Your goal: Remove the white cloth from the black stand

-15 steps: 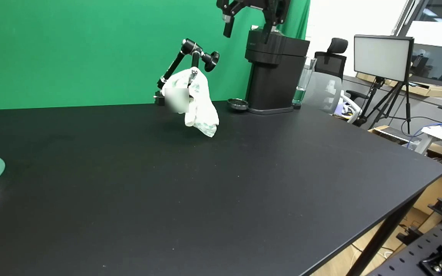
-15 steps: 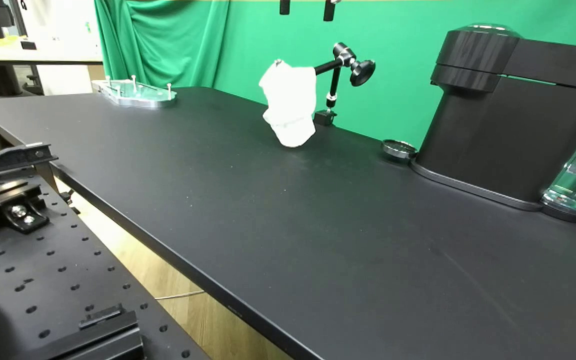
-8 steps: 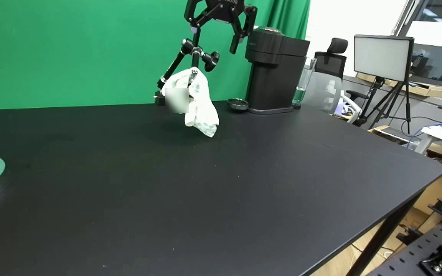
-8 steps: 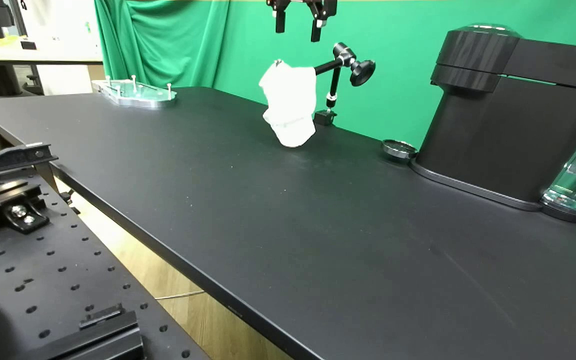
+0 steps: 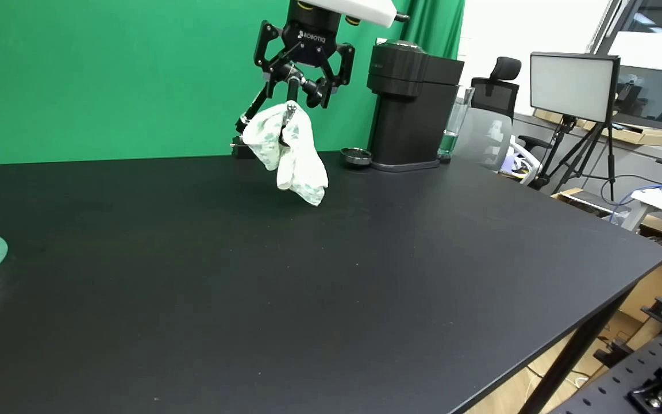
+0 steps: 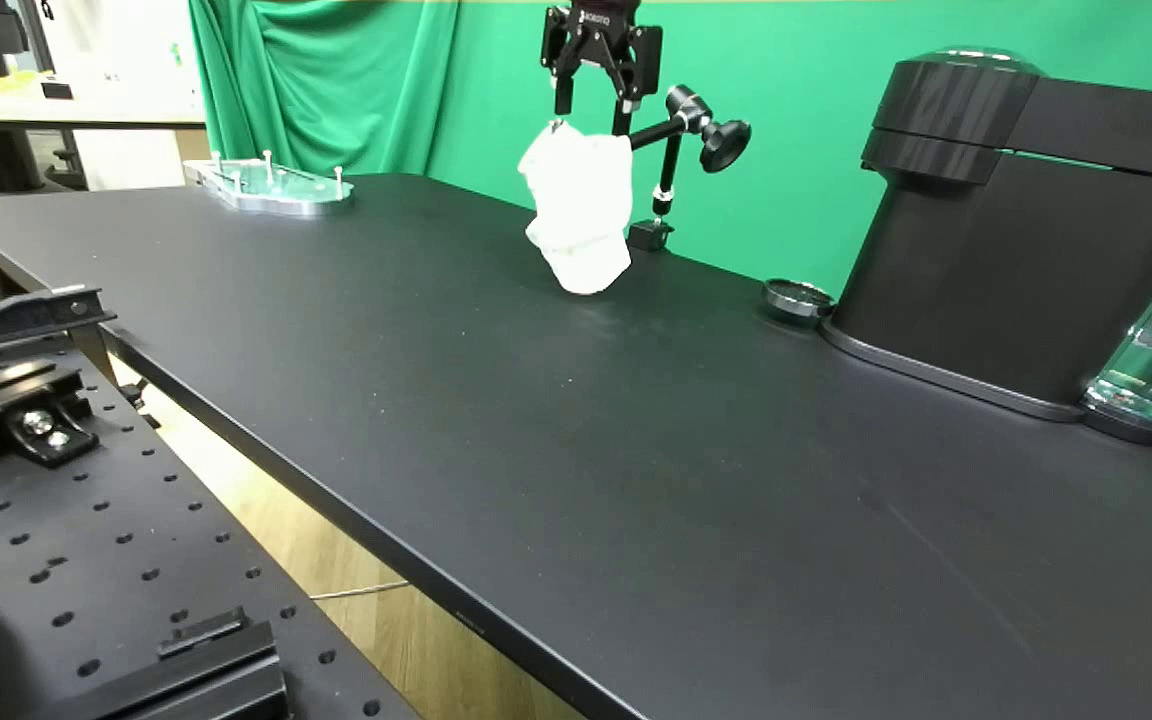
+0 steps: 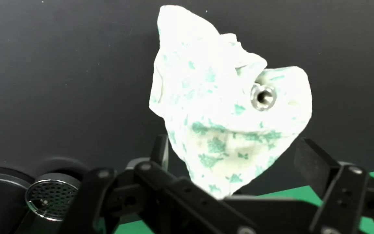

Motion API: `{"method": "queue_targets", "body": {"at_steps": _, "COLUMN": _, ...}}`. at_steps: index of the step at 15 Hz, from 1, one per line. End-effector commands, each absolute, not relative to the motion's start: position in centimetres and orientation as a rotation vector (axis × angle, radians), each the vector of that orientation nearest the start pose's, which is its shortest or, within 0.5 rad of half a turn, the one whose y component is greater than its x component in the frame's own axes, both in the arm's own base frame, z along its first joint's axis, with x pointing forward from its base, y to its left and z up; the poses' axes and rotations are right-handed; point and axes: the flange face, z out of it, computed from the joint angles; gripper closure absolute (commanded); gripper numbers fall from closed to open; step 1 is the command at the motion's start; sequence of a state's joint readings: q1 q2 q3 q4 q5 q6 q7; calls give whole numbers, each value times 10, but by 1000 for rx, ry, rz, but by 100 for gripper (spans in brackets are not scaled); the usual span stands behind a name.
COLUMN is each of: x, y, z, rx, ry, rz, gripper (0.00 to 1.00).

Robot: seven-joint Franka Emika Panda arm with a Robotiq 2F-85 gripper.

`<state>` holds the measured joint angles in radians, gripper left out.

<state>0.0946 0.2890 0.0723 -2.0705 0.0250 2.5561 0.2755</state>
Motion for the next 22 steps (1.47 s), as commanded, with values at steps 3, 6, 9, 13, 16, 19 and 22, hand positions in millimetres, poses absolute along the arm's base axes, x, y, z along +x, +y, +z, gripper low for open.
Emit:
{"method": "queue_targets", "body": {"at_steps": 3, "x": 610, "y": 116, "z": 310, "rx": -3023, "ry": 265, "rz": -235, "gripper": 40}}
{"method": "queue_targets", "body": {"at_steps": 6, "x": 610, "y": 120, "z": 312, "rx": -3023, "ry": 275, "rz": -208, "gripper": 62}}
{"method": "queue_targets", "body": {"at_steps": 9, "x": 607, "y": 121, "z": 311, "rx": -3027, "ry": 291, "rz": -156, "gripper": 82}}
{"method": "queue_targets", "body": {"at_steps": 13, "x": 603, "y": 118, "z": 309, "rx": -3033, "ry": 311, "rz": -85, "gripper": 100}}
{"method": "queue_targets", "body": {"at_steps": 16, "x": 603, "y": 118, "z": 311, "rx": -3031, "ry": 314, "rz": -66, "gripper": 100}}
{"method": "queue_targets", "body": {"at_steps": 19, "x": 601, "y": 126, "z": 315, "rx": -3030, "ry": 272, "rz": -49, "gripper": 100}}
{"method": "queue_targets", "body": {"at_steps": 22, "x": 594, "y": 145, "z": 318, "rx": -3032, "ry": 181, "rz": -43, "gripper": 100}}
